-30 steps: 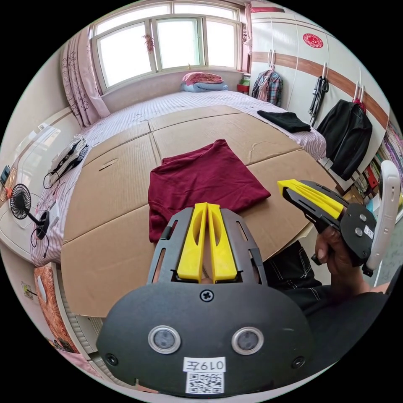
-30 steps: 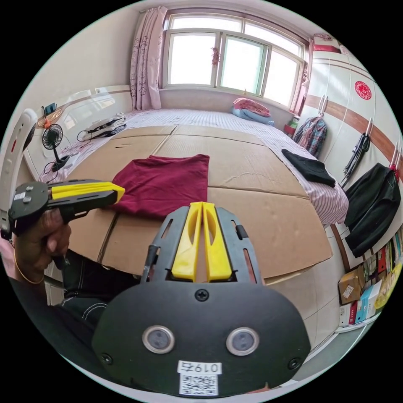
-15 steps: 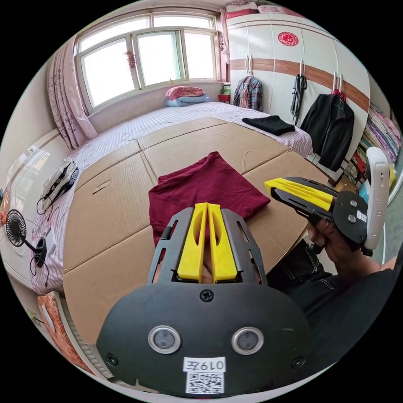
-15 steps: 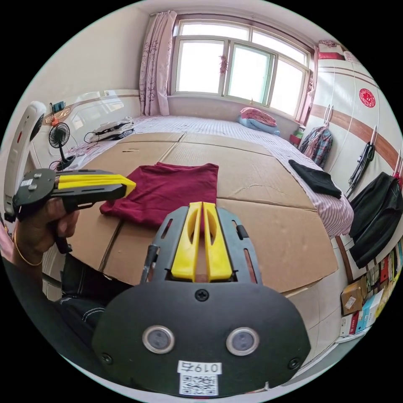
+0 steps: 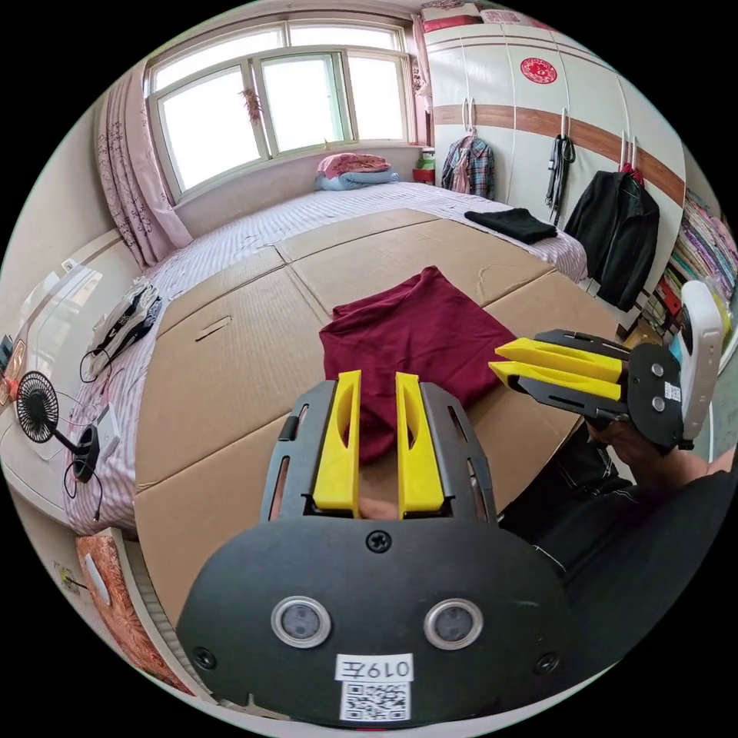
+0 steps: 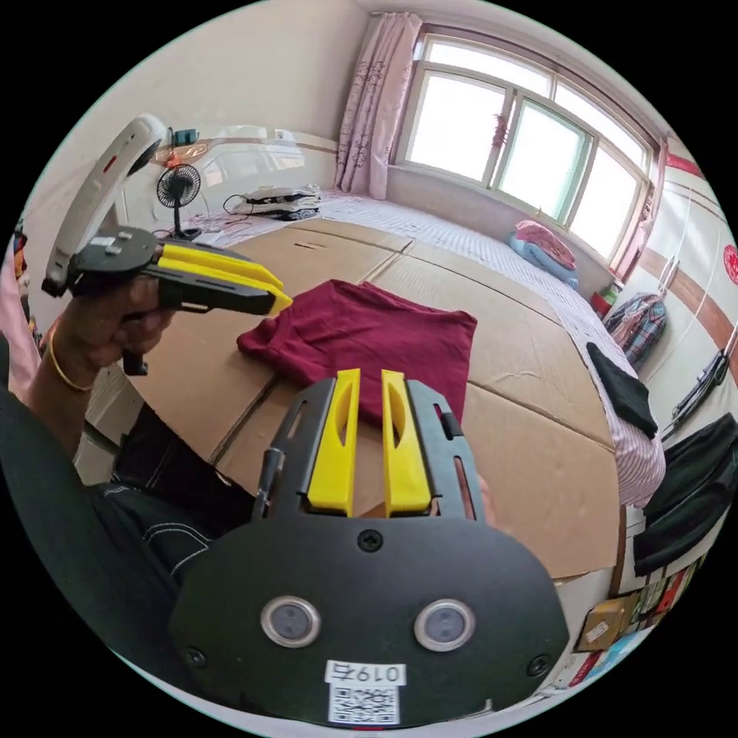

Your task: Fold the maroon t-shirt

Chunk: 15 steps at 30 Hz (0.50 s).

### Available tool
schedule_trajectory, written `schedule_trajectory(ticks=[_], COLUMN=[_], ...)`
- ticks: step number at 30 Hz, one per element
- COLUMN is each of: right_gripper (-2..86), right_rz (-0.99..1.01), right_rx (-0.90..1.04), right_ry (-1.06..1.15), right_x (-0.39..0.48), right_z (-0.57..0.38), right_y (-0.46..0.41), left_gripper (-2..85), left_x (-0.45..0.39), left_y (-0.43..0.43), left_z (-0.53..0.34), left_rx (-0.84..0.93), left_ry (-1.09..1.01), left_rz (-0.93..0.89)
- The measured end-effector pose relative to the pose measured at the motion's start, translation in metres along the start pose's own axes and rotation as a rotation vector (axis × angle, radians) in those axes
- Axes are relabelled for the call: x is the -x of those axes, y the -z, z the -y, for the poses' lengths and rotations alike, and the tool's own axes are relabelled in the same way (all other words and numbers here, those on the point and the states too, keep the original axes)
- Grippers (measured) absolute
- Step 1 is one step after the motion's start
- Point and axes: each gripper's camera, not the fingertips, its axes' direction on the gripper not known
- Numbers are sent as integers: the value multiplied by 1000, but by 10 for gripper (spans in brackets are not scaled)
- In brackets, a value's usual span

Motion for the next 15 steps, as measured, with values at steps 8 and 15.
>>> schedule_trajectory(ticks=[8,15], right_gripper=[84,85], right_rz=[-149,-211], right_rx=[66,105], right_ry=[409,480], right_x=[9,-5], right_z=[-38,-56], right_y=[-32,-50], left_gripper=[105,100], left_x=[-41,-105], left_y=[5,-37], left_z=[-30,-29], left_rx=[-37,25], left_ry=[-349,-772], left_rz=[-34,130])
